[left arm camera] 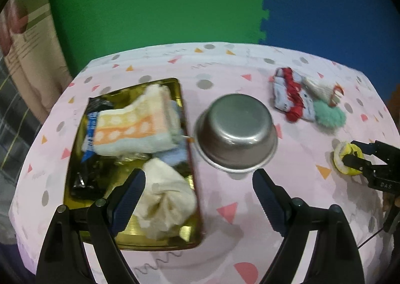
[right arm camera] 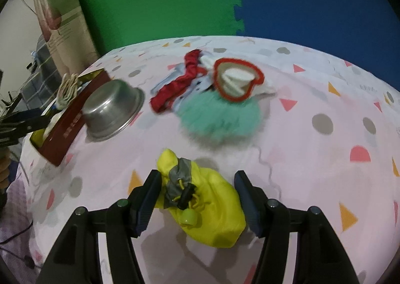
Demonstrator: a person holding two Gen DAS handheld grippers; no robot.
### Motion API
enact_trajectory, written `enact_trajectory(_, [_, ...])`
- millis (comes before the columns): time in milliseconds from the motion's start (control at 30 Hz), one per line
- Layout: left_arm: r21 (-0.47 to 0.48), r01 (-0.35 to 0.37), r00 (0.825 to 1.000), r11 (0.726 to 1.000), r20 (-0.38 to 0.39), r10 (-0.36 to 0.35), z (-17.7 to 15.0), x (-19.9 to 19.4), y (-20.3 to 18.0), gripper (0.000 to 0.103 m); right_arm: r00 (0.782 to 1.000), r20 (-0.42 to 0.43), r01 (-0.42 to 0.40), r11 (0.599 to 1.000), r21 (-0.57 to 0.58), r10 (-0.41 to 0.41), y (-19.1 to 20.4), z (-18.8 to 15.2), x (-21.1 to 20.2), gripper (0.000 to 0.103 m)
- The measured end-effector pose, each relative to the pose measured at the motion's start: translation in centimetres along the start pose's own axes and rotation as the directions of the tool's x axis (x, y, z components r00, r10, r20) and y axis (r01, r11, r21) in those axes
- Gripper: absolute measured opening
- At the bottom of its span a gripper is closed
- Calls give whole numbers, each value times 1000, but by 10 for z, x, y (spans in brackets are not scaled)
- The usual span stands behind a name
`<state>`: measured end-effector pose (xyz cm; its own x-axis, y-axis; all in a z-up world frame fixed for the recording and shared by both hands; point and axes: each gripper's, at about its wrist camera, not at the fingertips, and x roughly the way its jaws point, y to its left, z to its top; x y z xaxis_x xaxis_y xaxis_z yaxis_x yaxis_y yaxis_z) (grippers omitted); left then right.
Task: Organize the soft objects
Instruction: 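Grasp the yellow fabric item with the right tool, then lift the yellow item with the right tool while the left tool grasps the green pompom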
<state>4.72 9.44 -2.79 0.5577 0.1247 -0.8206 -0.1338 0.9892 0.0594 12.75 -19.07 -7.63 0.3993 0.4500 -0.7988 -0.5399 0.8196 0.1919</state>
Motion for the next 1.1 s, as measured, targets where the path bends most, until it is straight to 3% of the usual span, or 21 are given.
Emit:
enact_trajectory(400, [27, 38, 999, 999, -25, -37, -3, 2, -23, 85, 998, -57, 24, 983, -184, -35, 21, -13, -9, 66])
enact_trajectory(567, [47, 45, 998, 998, -37, -43, -3, 7, -35, 85, 999, -13, 49, 988, -148, -51, 20, -15, -7, 66])
enact_trajectory(600, [50, 47, 998, 998, -39, -45, -2, 7, -38, 85, 999, -12, 43, 991, -125, -45, 19, -16, -5, 64])
enact_trajectory(633, [55, 50, 998, 997, -41, -48, -1, 8, -40, 85, 1000, -13, 23, 994, -109, -24, 19, -17, -4, 51])
enact_trajectory(733, [71, 57, 998, 996, -43, -54, 0, 10, -48, 85, 1000, -18, -3, 997, -82, 2, 19, -22, -5, 33])
enact_trajectory(967, [102, 87, 996, 991, -45, -83, 7, 14, -71, 85, 998, 54, 40, 999, 18, -41, 5, -28, -19, 28])
enact_trajectory(1100, [139, 123, 992, 983, -35, -119, 11, 16, -95, 85, 977, 79, 190, 978, 85, -197, -13, -30, -27, 28])
